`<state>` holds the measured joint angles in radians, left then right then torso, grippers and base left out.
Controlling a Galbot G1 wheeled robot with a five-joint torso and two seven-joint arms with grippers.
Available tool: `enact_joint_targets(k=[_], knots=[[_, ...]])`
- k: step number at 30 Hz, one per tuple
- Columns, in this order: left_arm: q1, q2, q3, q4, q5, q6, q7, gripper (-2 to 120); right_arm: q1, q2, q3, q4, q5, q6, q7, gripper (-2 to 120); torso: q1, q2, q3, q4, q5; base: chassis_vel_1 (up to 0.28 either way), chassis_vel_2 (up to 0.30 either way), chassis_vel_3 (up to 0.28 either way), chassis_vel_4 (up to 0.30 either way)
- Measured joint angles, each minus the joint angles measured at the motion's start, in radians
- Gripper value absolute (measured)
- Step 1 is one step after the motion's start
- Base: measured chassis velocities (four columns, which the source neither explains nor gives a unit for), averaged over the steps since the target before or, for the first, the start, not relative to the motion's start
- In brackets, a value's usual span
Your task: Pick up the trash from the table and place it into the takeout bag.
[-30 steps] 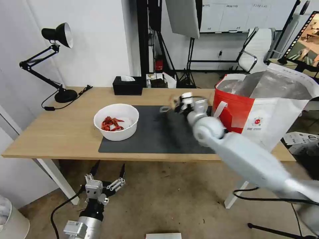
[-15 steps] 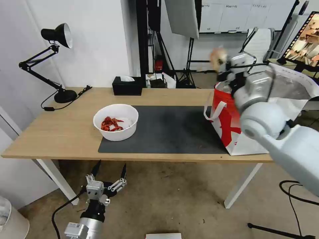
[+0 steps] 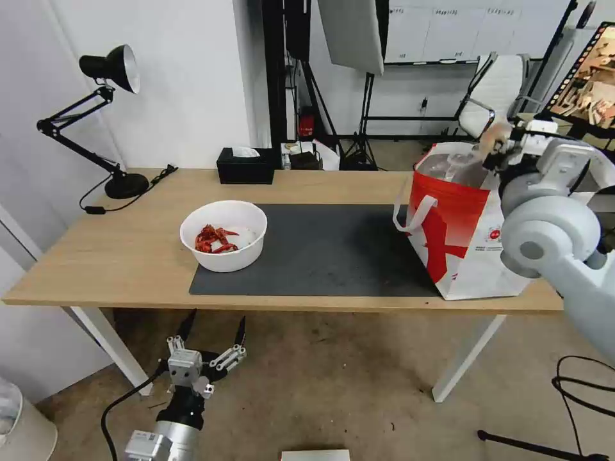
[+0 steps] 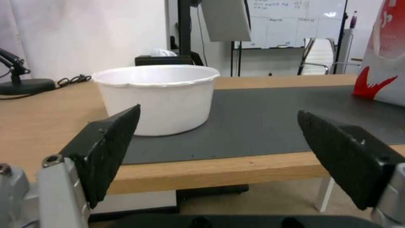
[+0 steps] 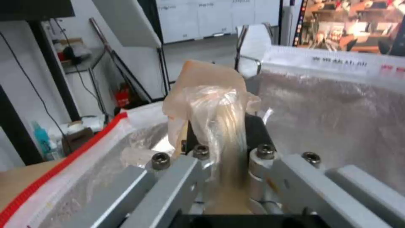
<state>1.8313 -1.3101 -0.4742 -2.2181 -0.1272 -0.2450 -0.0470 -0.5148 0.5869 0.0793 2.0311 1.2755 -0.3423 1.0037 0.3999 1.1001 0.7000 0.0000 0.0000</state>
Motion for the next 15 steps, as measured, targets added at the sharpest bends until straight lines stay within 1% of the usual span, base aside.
enact_joint_targets(k=[4,7,8,9,11,12,15], knots=[[-0.001,0.003,0.000,0.002,0.001,-0.002,0.000,100,-0.002,-0.001,-0.007,-0.009,-0.039,0.031,-0.016,4,0.000,0.000,0.000,0.0000,-0.0001,0.000,0.000,0.000,0.000],[-0.001,0.003,0.000,0.001,0.001,-0.003,0.000,100,-0.002,-0.004,-0.011,-0.011,-0.051,0.033,-0.023,7,0.000,0.000,0.000,0.0001,-0.0001,0.000,0.000,0.000,0.000],[-0.001,0.004,-0.001,-0.001,0.001,-0.003,0.000,100,0.001,-0.007,-0.013,-0.013,-0.052,0.021,-0.024,16,0.000,0.000,0.000,0.0000,-0.0001,0.000,0.000,0.000,0.000],[-0.001,0.004,-0.001,-0.001,0.001,-0.003,0.000,100,0.001,-0.007,-0.013,-0.013,-0.052,0.021,-0.024,16,0.000,0.000,0.000,0.0000,-0.0001,0.000,0.000,0.000,0.000],[-0.001,0.006,-0.002,-0.004,0.001,-0.003,0.000,100,0.004,-0.013,-0.014,-0.014,-0.051,0.012,-0.024,27,0.000,0.000,0.000,0.0001,-0.0001,0.000,0.000,0.000,0.000],[-0.001,0.006,-0.002,-0.004,0.001,-0.003,0.000,100,0.004,-0.013,-0.014,-0.014,-0.051,0.012,-0.024,27,0.000,0.000,0.000,0.0001,-0.0001,0.000,0.000,0.000,0.000],[-0.001,0.007,-0.002,-0.007,0.001,-0.004,0.000,100,0.006,-0.019,-0.014,-0.011,-0.044,0.011,-0.025,42,0.000,0.000,0.000,0.0000,-0.0001,0.000,0.000,0.000,0.000]])
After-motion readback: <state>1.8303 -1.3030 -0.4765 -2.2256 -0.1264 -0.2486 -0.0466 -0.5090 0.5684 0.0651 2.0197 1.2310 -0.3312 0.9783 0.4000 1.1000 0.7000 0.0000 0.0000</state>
